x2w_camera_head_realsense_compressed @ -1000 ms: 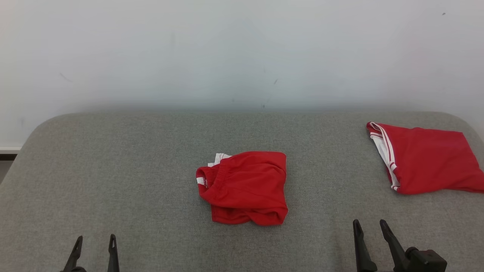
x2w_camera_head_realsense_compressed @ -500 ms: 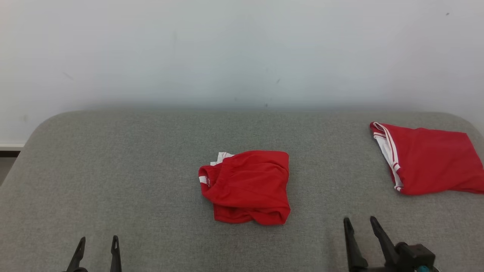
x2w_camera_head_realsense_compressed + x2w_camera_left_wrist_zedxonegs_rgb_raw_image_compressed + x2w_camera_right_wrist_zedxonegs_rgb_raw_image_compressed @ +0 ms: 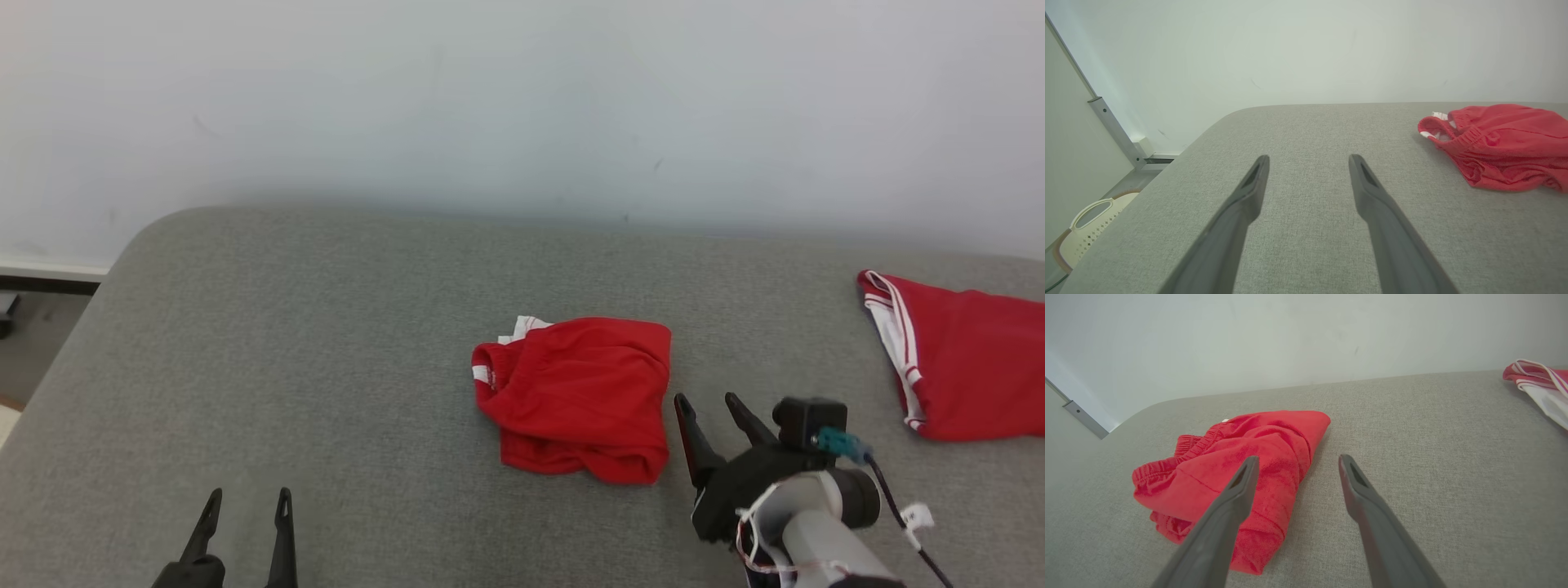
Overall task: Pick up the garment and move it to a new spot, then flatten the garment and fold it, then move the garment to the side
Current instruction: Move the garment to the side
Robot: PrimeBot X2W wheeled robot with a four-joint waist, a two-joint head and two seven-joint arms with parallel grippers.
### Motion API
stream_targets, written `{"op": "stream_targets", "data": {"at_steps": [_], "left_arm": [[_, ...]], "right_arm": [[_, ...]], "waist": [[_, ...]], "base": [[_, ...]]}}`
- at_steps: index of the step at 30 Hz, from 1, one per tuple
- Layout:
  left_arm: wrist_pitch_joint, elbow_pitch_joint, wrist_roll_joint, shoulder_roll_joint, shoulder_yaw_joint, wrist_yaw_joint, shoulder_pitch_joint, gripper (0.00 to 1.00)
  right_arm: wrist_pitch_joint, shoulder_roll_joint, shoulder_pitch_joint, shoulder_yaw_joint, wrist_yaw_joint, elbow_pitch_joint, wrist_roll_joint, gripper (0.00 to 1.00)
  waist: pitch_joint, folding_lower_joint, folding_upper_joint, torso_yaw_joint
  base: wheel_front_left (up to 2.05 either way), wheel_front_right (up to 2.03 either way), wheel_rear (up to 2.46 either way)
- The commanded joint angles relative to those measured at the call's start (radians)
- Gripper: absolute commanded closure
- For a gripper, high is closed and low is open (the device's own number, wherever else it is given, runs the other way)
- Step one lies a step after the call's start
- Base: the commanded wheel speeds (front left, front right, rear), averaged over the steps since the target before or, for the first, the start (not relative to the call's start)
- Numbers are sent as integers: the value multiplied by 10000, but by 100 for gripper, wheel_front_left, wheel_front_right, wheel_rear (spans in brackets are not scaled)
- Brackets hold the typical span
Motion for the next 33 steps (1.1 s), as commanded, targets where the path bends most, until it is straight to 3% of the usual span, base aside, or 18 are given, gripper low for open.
{"op": "stream_targets", "data": {"at_steps": [1,11,21,22,23,24,33], "left_arm": [[-92,77,-85,-33,-36,-64,-161,0],[-317,704,-143,-321,-394,-397,-953,0],[-508,1313,-164,-620,-531,-666,-1647,0],[-516,1356,-163,-625,-509,-678,-1686,0],[-530,1386,-170,-623,-471,-676,-1720,0],[-522,1427,-178,-621,-444,-677,-1748,0],[-549,1448,-175,-611,-144,-730,-1669,0]], "right_arm": [[87,-5,-497,71,-26,492,295,0],[1007,-8,-2948,-15,-26,4313,1750,0],[1875,-3,-3416,-236,-26,5073,2127,0],[1901,-3,-3423,-184,-26,5082,2185,55],[1871,0,-3442,-55,-26,5087,2247,82],[1826,1,-3463,41,-26,5093,2279,100],[1081,-262,-4000,1290,-26,5005,1344,100]], "waist": [[103,-1,-1,285],[587,-1,-1,1203],[1122,-1,-1,1669],[1136,-1,-1,1647],[1147,-1,-1,1602],[1148,-1,-1,1558],[1065,-1,-1,919]], "base": [[0,0,0],[0,0,0],[0,0,0],[0,0,0],[0,0,0],[0,0,0],[0,0,0]]}}
